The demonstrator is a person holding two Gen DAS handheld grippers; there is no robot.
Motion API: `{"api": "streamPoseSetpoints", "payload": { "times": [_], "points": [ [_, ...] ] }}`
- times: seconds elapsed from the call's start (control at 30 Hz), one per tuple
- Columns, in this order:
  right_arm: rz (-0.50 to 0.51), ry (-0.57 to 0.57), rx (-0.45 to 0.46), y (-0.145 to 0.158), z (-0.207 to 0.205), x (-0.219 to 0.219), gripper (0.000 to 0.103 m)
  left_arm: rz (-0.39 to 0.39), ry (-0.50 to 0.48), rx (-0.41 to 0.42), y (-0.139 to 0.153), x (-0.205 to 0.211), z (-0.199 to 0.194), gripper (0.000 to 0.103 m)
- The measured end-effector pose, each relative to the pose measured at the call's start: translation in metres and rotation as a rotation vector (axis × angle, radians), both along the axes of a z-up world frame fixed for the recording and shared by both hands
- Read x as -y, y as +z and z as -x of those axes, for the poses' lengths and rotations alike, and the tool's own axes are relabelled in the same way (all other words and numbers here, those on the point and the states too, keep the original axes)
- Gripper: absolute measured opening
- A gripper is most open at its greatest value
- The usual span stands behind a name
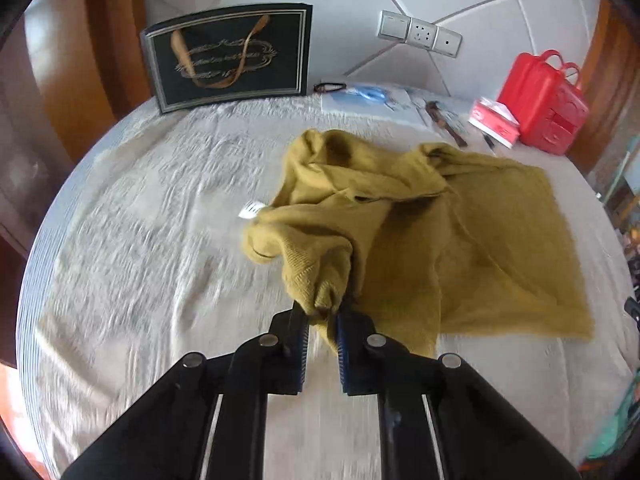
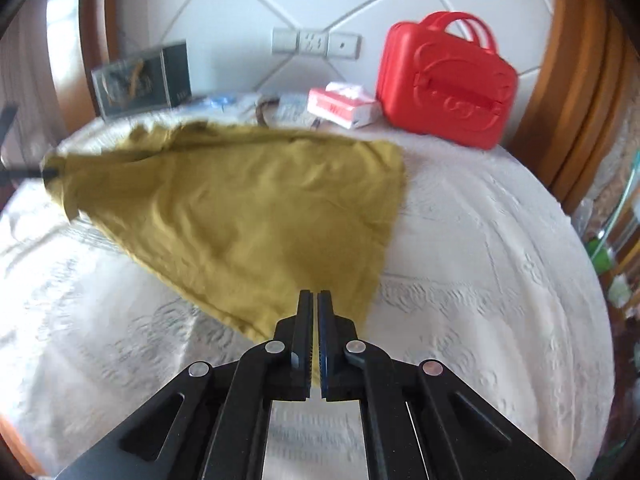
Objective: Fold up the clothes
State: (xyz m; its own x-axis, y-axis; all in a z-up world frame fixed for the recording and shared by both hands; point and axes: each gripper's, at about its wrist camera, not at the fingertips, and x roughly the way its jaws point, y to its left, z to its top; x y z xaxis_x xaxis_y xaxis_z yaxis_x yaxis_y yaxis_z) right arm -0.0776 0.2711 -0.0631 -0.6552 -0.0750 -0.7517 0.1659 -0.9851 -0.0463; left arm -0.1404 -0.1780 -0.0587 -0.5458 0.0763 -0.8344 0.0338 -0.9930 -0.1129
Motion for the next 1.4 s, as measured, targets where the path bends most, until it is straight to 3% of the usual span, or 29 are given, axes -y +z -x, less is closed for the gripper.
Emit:
{"api": "streamPoseSetpoints", "payload": {
  "times": [0.07,0.17,0.23,0.3,0.37,0.43,0.47,0.5,0.57,0.67,0.87,0.97,1.07,1.13,1.17,1.2,1.27,1.33,1.4],
  "points": [
    [0.03,-0.014,0.01,0.007,-0.017,-0.015,0.002,-0.004,-0.017,0.05,-0.003,0.001,-0.021,0.012],
    [0.088,-0.019,0.043,0.002,-0.03,-0.032,0.006,0.058,-0.019,0.111,-0.016,-0.002,-0.037,0.017],
    [0.123,-0.04,0.055,-0.003,-0.031,-0.039,0.022,0.055,-0.004,0.134,-0.021,0.001,-0.041,0.022],
    [0.165,-0.063,0.071,-0.011,-0.027,-0.041,0.05,0.053,0.024,0.12,-0.017,0.007,-0.044,0.024],
    [0.193,-0.076,0.083,-0.018,-0.022,-0.04,0.061,0.044,0.031,0.091,-0.007,0.01,-0.048,0.029],
    [0.21,-0.076,0.088,-0.025,-0.015,-0.034,0.061,0.049,0.026,0.044,0.005,0.008,-0.05,0.051],
    [0.219,-0.073,0.087,-0.028,-0.013,-0.028,0.061,0.056,0.031,0.013,0.009,0.007,-0.049,0.071],
    [0.222,-0.07,0.084,-0.029,-0.012,-0.027,0.06,0.061,0.037,-0.02,0.014,0.005,-0.049,0.08],
    [0.209,-0.064,0.072,-0.034,-0.007,-0.016,0.054,0.056,0.024,-0.062,0.017,-0.003,-0.042,0.081],
    [0.196,-0.057,0.06,-0.041,0.005,0.0,0.054,0.035,-0.002,-0.059,0.009,-0.019,-0.025,0.081],
    [0.127,-0.055,0.096,-0.069,0.038,0.024,0.054,0.113,-0.036,0.04,-0.035,-0.054,0.006,0.081],
    [0.076,-0.033,0.108,-0.079,0.044,0.033,0.058,0.129,-0.04,0.079,-0.057,-0.056,0.016,0.081],
    [0.103,0.005,0.117,-0.081,0.045,0.034,0.074,0.087,-0.032,0.092,-0.068,-0.049,0.022,0.086],
    [0.099,0.012,0.133,-0.082,0.046,0.035,0.073,0.082,-0.045,0.117,-0.062,-0.048,0.024,0.081],
    [0.055,0.019,0.152,-0.081,0.047,0.039,0.063,0.077,-0.048,0.108,-0.054,-0.046,0.024,0.069],
    [0.007,0.02,0.162,-0.08,0.048,0.042,0.047,0.069,-0.055,0.091,-0.043,-0.045,0.026,0.066],
    [0.033,0.015,0.188,-0.072,0.051,0.037,0.019,0.068,-0.054,0.032,-0.015,-0.04,0.033,0.066],
    [0.084,0.023,0.145,-0.051,0.056,0.027,0.019,0.089,-0.074,0.021,-0.001,-0.041,0.049,0.066],
    [0.106,0.03,0.096,-0.03,0.064,0.023,0.021,0.113,-0.08,0.053,-0.004,-0.045,0.066,0.066]
  ]
}}
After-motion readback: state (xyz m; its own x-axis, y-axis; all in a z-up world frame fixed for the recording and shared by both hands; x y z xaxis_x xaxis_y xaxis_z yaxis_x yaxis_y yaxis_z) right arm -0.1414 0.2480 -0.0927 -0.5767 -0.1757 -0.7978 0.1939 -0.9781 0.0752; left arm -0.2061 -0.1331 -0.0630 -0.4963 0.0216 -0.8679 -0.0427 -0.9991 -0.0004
